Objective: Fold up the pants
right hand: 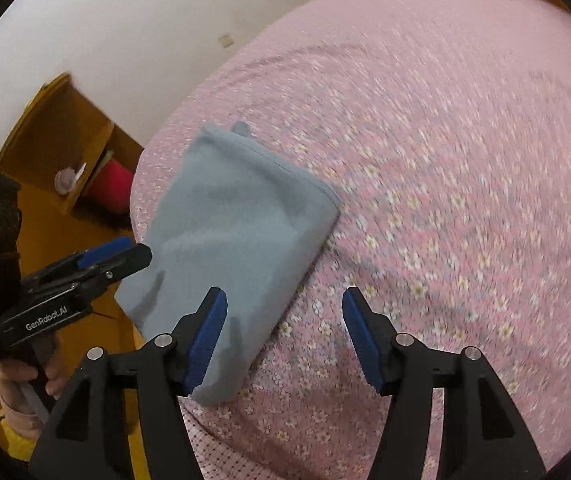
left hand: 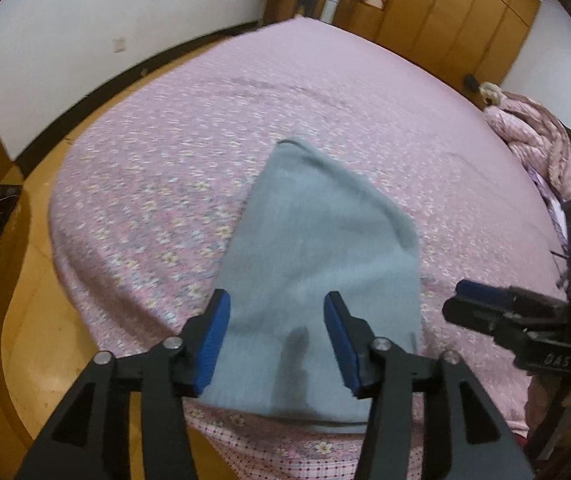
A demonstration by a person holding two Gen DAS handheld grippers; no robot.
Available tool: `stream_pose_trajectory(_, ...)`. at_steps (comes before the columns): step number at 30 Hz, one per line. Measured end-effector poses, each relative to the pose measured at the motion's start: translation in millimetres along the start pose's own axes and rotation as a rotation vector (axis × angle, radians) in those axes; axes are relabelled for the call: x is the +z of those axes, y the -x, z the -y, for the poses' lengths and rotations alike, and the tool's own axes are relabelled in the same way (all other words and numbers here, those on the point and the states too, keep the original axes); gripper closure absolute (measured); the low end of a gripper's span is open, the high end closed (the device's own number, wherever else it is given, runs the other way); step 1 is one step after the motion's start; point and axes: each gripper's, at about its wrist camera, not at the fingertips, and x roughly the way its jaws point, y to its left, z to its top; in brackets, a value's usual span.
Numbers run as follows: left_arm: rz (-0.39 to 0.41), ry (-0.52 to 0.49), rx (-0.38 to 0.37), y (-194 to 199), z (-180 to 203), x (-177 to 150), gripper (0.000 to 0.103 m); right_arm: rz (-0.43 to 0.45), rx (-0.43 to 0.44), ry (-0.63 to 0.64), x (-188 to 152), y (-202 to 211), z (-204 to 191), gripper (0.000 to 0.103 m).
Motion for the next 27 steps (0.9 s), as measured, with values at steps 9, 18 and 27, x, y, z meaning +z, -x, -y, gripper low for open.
stream_pose_trajectory(9,-0.099,-0.099,0.010,-34.4,-1.2,14.4,0.038,-0.098,0.083,-0.098,-1.9,-34.2,8.5,0.041)
stream_pose_trajectory(18,-0.163,-0.096,-0.055,-59.6,-15.2,20.3,0.025,-0.098,0.114,-0.128,0.3,-57.3,5.5,0.033)
stream_pose_trajectory(27,-0.192,-0.038,-0.128,-65.8,-28.0,19.1,0.021,-0.081,0.130,-0.056,1.3,-69.4,-12.7,0.015)
